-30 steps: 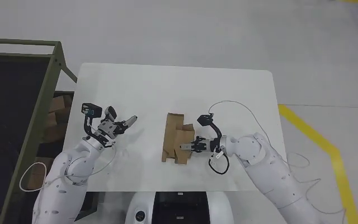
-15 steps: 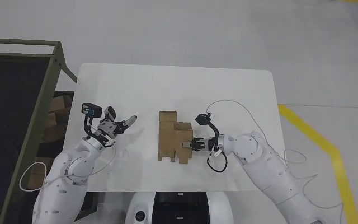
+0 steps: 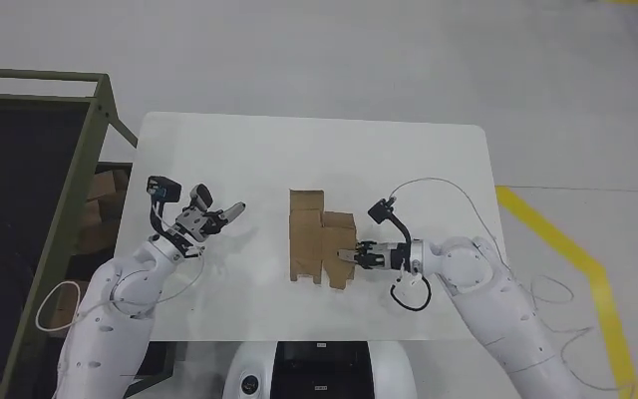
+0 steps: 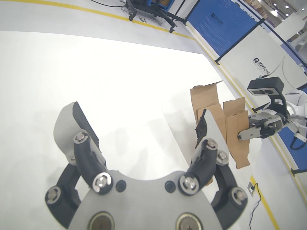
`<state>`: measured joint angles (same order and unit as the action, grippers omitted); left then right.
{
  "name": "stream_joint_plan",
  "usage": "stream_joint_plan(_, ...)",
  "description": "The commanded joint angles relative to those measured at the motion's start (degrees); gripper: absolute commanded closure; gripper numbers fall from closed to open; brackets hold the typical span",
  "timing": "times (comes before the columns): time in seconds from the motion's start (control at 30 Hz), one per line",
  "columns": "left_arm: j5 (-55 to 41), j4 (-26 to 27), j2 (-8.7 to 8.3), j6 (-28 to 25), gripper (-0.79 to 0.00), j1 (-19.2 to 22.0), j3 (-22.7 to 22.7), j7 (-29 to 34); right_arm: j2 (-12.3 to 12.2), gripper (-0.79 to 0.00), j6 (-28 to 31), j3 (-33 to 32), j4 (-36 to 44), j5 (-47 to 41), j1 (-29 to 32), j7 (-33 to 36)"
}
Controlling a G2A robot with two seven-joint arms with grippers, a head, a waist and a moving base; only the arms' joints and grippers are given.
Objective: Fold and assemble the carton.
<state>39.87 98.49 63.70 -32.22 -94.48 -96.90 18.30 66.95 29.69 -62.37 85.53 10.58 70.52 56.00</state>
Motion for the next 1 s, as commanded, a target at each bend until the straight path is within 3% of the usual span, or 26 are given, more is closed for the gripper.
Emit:
stream_joint_plan(0.0, -2.05, -2.49, -0.15, -3.49, -0.785, 1.32, 0.12, 0.2, -0.62, 0.0, 2.08, -1.96, 0.96, -0.55, 1.11, 0.54)
stream_joint_plan(0.57, -2.4, -3.51, -0.23, -3.39, -0.785, 2.29, 0.21, 0.57, -1.22, 0.0, 4.23, -3.39, 2.65, -1.58, 2.39, 1.81)
stream_joint_plan(0.73, -3.41, -5.34, -0.45, -11.97, -0.785, 3.35, 1.73, -0.58, -1.44, 0.0, 6.35, -3.23, 1.95, -3.63, 2.83, 1.71)
stream_joint_plan(0.9, -6.8, -11.95, -0.76, -24.22, -0.785, 8.07, 4.18, -1.28, -2.12, 0.0, 11.19, -3.55, -0.85, -9.4, 2.21, 6.2)
stream_joint_plan(0.97, -7.88, -13.82, -0.86, -25.78, -0.785, 10.11, 5.73, -1.37, -2.41, 0.0, 11.4, -2.94, -1.48, -11.49, 1.56, 7.2)
